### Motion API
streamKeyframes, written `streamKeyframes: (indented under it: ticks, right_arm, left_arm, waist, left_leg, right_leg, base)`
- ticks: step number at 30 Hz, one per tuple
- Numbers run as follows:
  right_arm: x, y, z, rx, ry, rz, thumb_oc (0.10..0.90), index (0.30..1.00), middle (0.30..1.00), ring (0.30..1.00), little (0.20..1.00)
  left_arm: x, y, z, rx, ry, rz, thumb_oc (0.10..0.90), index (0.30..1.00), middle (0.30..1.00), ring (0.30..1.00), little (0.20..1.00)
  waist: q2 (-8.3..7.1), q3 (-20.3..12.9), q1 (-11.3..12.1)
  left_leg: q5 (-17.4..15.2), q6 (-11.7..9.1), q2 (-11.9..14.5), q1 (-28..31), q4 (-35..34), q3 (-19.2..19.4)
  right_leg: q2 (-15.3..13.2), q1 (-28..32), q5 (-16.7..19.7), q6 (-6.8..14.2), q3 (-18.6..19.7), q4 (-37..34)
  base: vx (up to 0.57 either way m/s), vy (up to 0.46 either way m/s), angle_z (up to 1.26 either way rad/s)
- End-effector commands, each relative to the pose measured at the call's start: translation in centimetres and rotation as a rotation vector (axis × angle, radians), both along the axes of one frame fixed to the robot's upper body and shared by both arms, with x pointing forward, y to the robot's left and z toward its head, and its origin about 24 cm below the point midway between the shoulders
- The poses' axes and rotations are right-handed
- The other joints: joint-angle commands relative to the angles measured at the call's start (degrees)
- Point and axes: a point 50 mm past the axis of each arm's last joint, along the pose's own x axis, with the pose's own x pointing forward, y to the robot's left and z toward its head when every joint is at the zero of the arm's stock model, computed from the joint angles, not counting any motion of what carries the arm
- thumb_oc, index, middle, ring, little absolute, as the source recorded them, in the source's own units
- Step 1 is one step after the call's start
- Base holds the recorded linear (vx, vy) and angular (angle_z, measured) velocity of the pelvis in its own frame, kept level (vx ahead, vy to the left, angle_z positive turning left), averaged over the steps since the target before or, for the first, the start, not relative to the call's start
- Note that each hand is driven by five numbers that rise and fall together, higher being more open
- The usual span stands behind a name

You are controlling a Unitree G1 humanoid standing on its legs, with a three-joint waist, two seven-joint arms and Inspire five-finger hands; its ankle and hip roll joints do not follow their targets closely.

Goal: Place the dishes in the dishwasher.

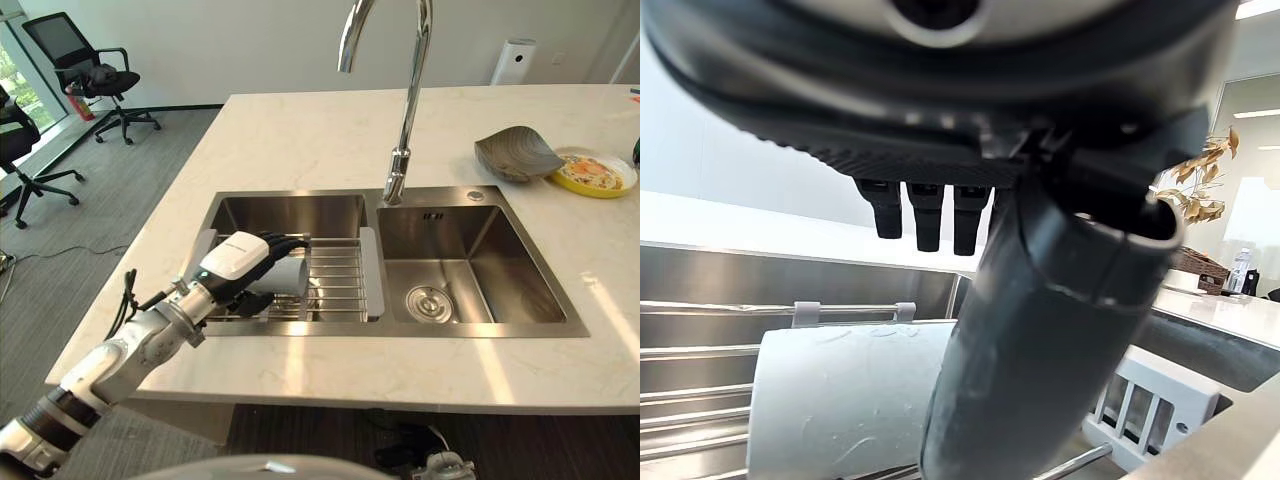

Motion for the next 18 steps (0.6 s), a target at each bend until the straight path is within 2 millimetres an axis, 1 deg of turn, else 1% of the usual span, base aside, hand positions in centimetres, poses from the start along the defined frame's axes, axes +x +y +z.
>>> streamKeyframes:
  ticks: [1, 3, 5, 6, 8, 9, 12, 13, 15, 18]
  right_arm:
    - [1.6, 0.3, 0.3, -0.008, -0.028, 0.044, 0.800, 0.900, 0.900, 0.900, 0.900]
    - [1.6, 0.1, 0.3, -0.008, -0.022, 0.044, 0.800, 0.900, 0.900, 0.900, 0.900]
    - [1.4, 0.3, 0.2, 0.000, -0.009, 0.051, 0.800, 0.900, 0.900, 0.900, 0.900]
    - [1.2, 0.3, 0.1, 0.002, 0.002, 0.054, 0.800, 0.900, 0.900, 0.900, 0.900]
    - [1.2, 0.3, 0.1, 0.002, 0.002, 0.054, 0.800, 0.900, 0.900, 0.900, 0.900]
    - [1.0, 0.4, 0.1, 0.004, 0.016, 0.067, 0.800, 0.900, 0.900, 0.900, 0.900]
    - [1.1, 0.3, 0.1, 0.004, 0.018, 0.069, 0.800, 0.900, 0.900, 0.900, 0.900]
    - [1.2, 0.4, 0.1, 0.006, 0.020, 0.077, 0.800, 0.900, 0.900, 0.900, 0.900]
    - [1.3, 0.4, 0.1, 0.009, 0.020, 0.080, 0.800, 0.900, 0.900, 0.900, 0.900]
    - [1.5, 0.5, 0.2, 0.014, 0.017, 0.083, 0.800, 0.900, 0.900, 0.900, 0.900]
  left_arm:
    - [3.9, 0.5, 5.7, -0.021, -0.241, 0.078, 0.800, 0.900, 0.900, 0.900, 0.900]
    - [4.3, 0.6, 5.9, 0.004, -0.226, 0.092, 0.800, 0.900, 0.900, 0.900, 0.900]
    - [4.5, 0.6, 5.8, 0.002, -0.204, 0.107, 0.800, 0.900, 0.900, 0.900, 0.900]
    - [4.7, 0.7, 5.3, 0.014, -0.179, 0.115, 0.800, 0.900, 0.900, 0.900, 0.900]
    - [4.7, 0.6, 5.3, 0.014, -0.179, 0.115, 0.800, 0.900, 0.900, 0.900, 0.900]
    - [5.3, 0.8, 4.4, 0.040, -0.122, 0.138, 0.800, 0.900, 0.900, 0.900, 0.900]
    - [5.6, 0.5, 4.2, 0.060, -0.106, 0.130, 0.800, 0.900, 0.900, 0.900, 0.900]
    - [6.0, 0.4, 3.8, 0.056, -0.072, 0.141, 0.800, 0.900, 0.900, 0.900, 0.900]
    - [6.2, 0.0, 3.3, 0.078, -0.045, 0.126, 0.800, 0.900, 0.900, 0.900, 0.900]
    - [6.5, -0.6, 3.2, 0.084, -0.029, 0.110, 0.800, 0.900, 0.900, 0.900, 0.900]
  waist:
    - [-2.27, -0.6, 0.0]
    - [-2.35, -0.6, 0.1]
    - [-2.38, -0.6, 0.0]
    - [-2.33, -0.6, -0.2]
    - [-2.32, -0.6, -0.2]
    - [-2.17, -0.6, -0.5]
    - [-2.13, -0.5, -0.5]
    - [-2.03, -0.5, -0.7]
    - [-1.92, -0.5, -0.9]
    - [-1.96, -0.5, -1.0]
  left_leg:
    - [-5.1, -3.0, 0.4, 4.2, 0.7, 4.0]
    - [-4.9, -3.0, 0.4, 4.1, 0.7, 4.1]
    - [-4.9, -3.0, 0.4, 4.2, 0.7, 4.2]
    - [-4.9, -3.0, 0.4, 4.3, 0.7, 4.2]
    - [-5.0, -3.0, 0.4, 4.3, 0.7, 4.2]
    - [-5.3, -3.0, 0.4, 4.6, 0.7, 4.2]
    - [-5.3, -3.0, 0.4, 4.6, 0.7, 4.3]
    - [-5.3, -3.0, 0.4, 4.7, 0.7, 4.4]
    - [-5.2, -3.0, 0.4, 4.7, 0.7, 4.3]
    - [-4.8, -3.0, 0.3, 4.5, 0.7, 4.2]
  right_leg:
    - [-3.1, -2.7, 0.3, 6.8, 0.4, 1.3]
    - [-3.0, -2.9, 0.6, 6.7, 0.5, 1.3]
    - [-3.1, -2.8, 0.5, 6.6, 0.5, 1.3]
    - [-3.0, -2.7, 0.5, 6.6, 0.6, 1.3]
    - [-3.0, -2.7, 0.5, 6.6, 0.6, 1.3]
    - [-3.0, -2.4, 0.3, 6.7, 0.5, 1.3]
    - [-2.9, -2.4, 0.2, 6.7, 0.5, 1.3]
    - [-2.9, -2.4, 0.2, 6.7, 0.6, 1.4]
    - [-2.9, -2.5, 0.2, 6.7, 0.6, 1.4]
    - [-2.9, -2.7, 0.5, 6.6, 0.6, 1.6]
  base:
    - [0.00, 0.000, 0.00]
    - [0.00, 0.000, 0.00]
    - [-0.01, -0.001, -0.02]
    - [0.00, 0.000, 0.00]
    - [0.00, 0.001, -0.03]
    - [0.00, 0.002, -0.06]
    - [0.00, 0.001, -0.01]
    - [-0.02, 0.001, -0.04]
    - [-0.02, 0.001, -0.05]
    - [-0.03, -0.006, 0.00]
